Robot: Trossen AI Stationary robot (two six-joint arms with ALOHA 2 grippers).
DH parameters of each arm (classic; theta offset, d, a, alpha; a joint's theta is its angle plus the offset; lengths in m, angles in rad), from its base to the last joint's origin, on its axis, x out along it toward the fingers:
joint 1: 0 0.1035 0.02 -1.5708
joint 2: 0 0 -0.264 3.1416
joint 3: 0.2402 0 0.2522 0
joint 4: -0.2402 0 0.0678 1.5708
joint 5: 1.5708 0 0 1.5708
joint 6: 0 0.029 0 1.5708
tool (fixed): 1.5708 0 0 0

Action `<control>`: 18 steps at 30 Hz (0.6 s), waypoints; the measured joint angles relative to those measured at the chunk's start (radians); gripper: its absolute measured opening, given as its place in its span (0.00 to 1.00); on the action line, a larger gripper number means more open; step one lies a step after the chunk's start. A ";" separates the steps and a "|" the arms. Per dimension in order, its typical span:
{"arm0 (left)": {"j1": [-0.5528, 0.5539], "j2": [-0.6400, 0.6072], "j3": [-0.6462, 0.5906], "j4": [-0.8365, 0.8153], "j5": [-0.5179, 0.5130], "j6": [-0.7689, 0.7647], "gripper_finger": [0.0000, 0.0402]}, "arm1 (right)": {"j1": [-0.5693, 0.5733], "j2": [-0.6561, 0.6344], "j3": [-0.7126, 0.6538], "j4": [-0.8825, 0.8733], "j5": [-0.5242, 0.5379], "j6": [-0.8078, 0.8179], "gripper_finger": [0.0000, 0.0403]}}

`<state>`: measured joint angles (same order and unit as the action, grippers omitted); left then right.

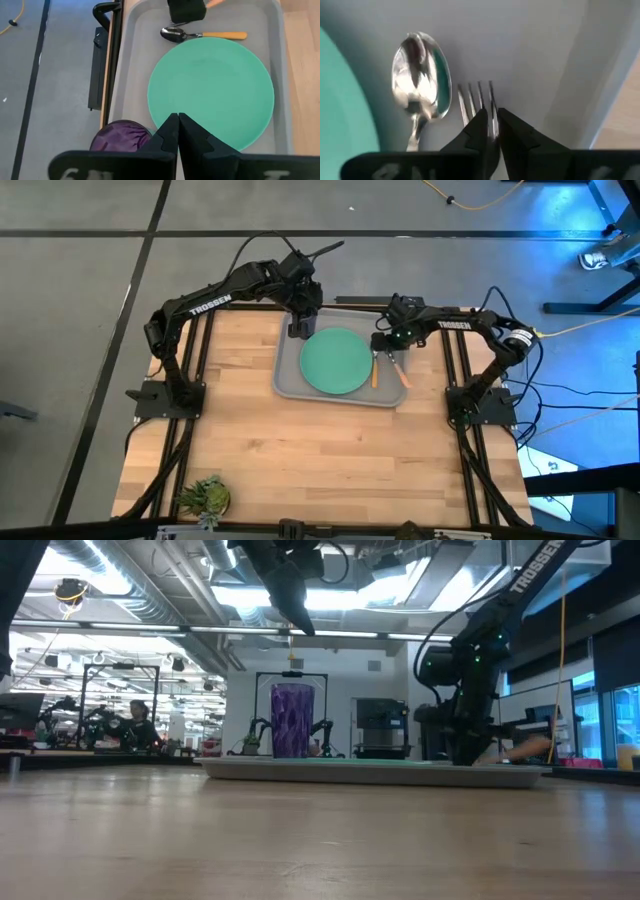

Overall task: Pick and place plate/cup/fork/spoon on tray
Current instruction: Put the yellow fork on the gray tray to the right of the yellow spoon

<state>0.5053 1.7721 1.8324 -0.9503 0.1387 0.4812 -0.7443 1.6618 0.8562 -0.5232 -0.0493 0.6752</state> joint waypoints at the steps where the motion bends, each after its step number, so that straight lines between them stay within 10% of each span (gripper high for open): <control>1: 0.000 0.000 0.000 0.000 0.000 0.000 0.00 | 0.000 -0.001 0.000 -0.003 -0.007 0.000 0.12; 18: 0.000 0.000 0.000 0.000 0.000 -0.003 0.00 | 0.000 -0.091 0.001 0.005 0.027 -0.017 0.12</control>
<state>0.5053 1.7721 1.8324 -0.9501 0.1390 0.4782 -0.7444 1.5710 0.8577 -0.5184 -0.0218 0.6583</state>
